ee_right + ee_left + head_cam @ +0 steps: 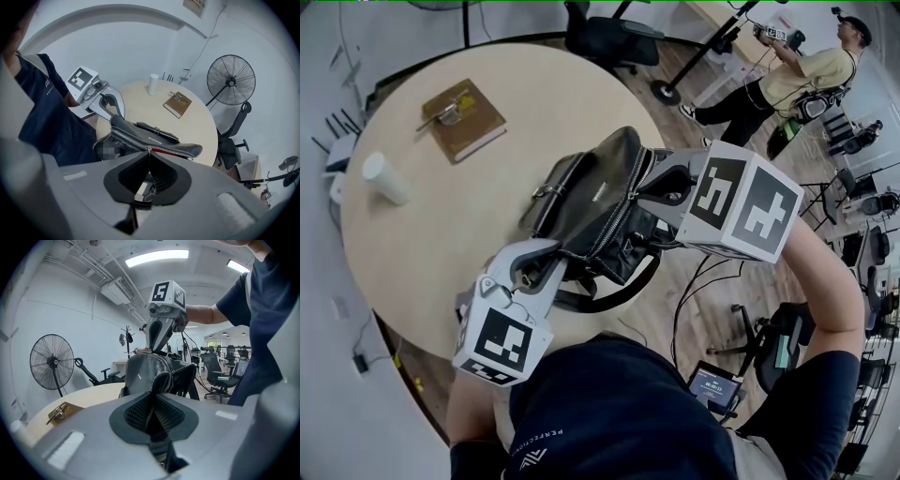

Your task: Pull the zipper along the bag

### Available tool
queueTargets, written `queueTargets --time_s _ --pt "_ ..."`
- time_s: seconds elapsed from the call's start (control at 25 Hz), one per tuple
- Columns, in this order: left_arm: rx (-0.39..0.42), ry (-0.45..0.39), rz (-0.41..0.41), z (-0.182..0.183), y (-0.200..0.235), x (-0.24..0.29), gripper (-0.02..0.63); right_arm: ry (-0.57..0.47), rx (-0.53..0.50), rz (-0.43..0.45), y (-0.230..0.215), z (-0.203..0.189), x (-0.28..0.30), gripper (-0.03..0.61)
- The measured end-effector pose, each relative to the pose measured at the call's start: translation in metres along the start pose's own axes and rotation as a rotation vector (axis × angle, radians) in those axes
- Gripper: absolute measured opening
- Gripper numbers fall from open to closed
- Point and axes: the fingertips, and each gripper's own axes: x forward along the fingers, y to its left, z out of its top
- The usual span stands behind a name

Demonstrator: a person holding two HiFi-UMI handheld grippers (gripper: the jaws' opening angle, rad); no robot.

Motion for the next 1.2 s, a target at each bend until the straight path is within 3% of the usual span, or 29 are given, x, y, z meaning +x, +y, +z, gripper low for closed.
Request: queueTargets --time_s 0.44,1.2 --pt "-0.002 -0.001 -0.013 0.001 0.000 -0.001 0.046 0.036 0.037 -0.034 -0.026 -0.013 -0.002 0.014" --pt "-0.012 0.001 -0.021 0.002 -0.001 0.000 0.046 0.151 -0.021 -0.067 -0.053 -0.024 -0.001 0.015"
